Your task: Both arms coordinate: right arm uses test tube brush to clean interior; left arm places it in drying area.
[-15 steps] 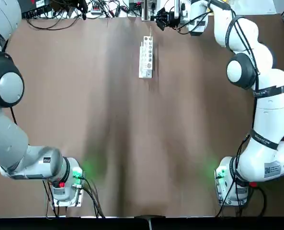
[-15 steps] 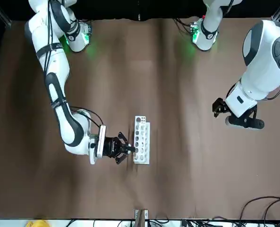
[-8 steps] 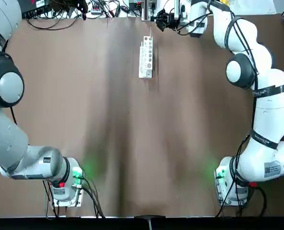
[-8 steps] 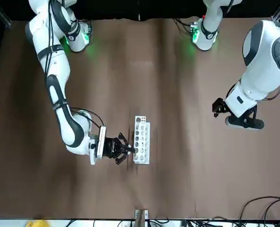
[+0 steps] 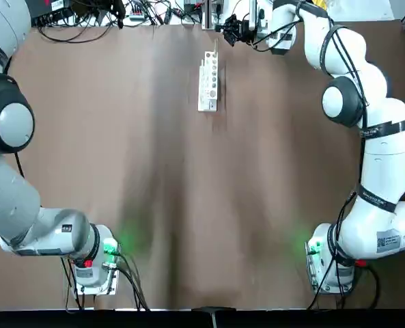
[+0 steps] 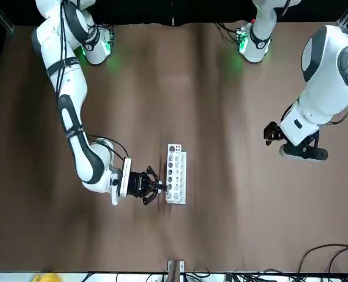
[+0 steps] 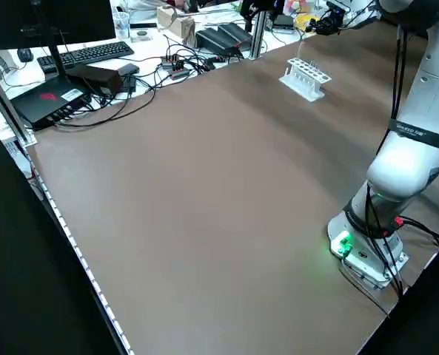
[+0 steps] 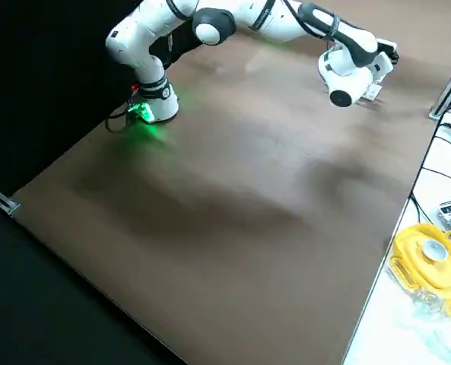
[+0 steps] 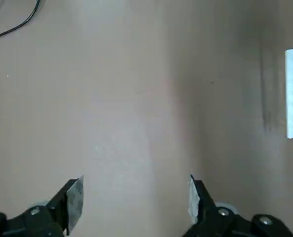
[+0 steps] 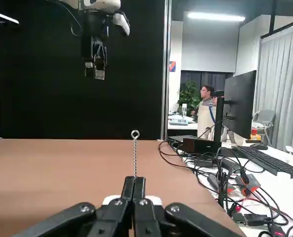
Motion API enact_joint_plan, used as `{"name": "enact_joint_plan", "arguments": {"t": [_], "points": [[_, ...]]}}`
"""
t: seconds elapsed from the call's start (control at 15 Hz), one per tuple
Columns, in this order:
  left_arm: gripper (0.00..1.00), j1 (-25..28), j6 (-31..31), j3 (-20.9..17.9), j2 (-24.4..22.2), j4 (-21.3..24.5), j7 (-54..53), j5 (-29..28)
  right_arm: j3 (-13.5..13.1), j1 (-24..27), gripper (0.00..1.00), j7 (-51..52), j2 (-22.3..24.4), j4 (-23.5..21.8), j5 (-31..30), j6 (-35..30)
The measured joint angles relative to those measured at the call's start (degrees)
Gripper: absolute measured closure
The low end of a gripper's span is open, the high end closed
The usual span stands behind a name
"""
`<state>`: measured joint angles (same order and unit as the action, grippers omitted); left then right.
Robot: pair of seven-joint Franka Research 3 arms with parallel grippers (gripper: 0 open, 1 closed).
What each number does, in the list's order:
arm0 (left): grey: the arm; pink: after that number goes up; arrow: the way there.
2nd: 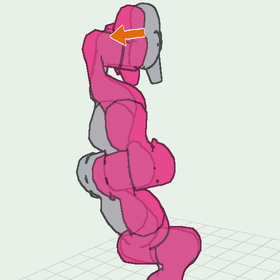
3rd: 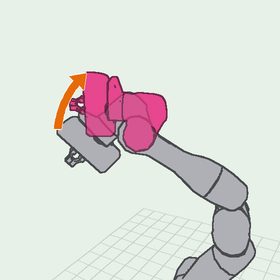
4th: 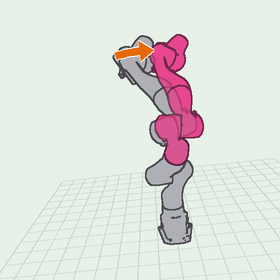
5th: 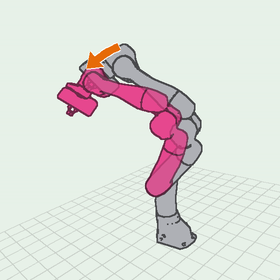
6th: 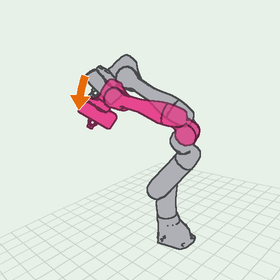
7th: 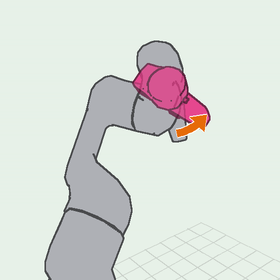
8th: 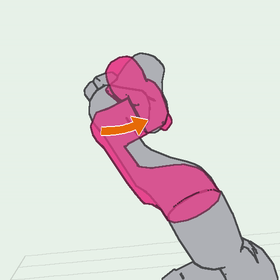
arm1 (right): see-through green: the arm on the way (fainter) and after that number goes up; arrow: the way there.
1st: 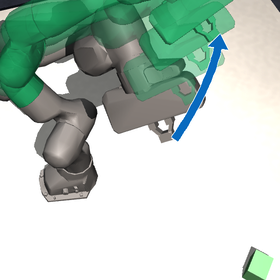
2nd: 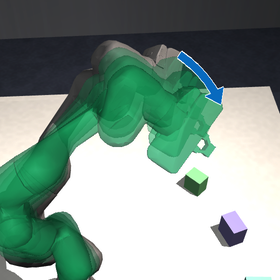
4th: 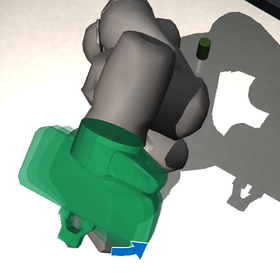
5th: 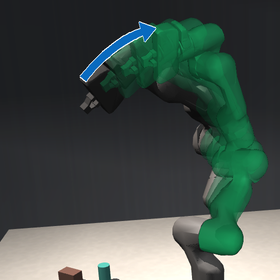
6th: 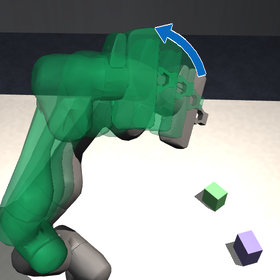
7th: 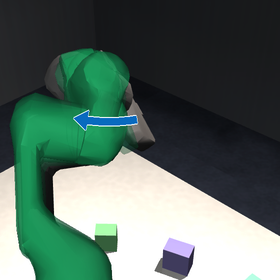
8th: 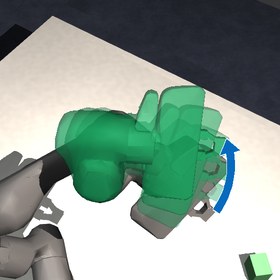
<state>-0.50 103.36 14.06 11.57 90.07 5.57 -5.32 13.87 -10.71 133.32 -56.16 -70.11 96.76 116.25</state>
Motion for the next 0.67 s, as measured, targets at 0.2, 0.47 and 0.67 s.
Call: {"name": "enact_joint_plan", "arguments": {"t": [0.2, 0.47, 0.67], "points": [[0.00, 0.0, 0.0, 0.0, 0.0, 0.0, 0.0, 0.0, 0.0, 0.0, 0.98, 0.0, 0.0, 0.0, 0.0, 0.0], [0.00, 0.0, 0.0, 0.0, 0.0, 0.0, 0.0, 0.0, 0.0, 0.3, 0.98, -0.8, 0.4, 0.6, 0.4, -0.3], [0.00, 0.0, 0.0, 0.0, 0.0, 0.0, 0.0, 0.0, 0.0, 0.4, 0.98, -2.8, 0.9, 0.8, 0.4, -0.3]]}}
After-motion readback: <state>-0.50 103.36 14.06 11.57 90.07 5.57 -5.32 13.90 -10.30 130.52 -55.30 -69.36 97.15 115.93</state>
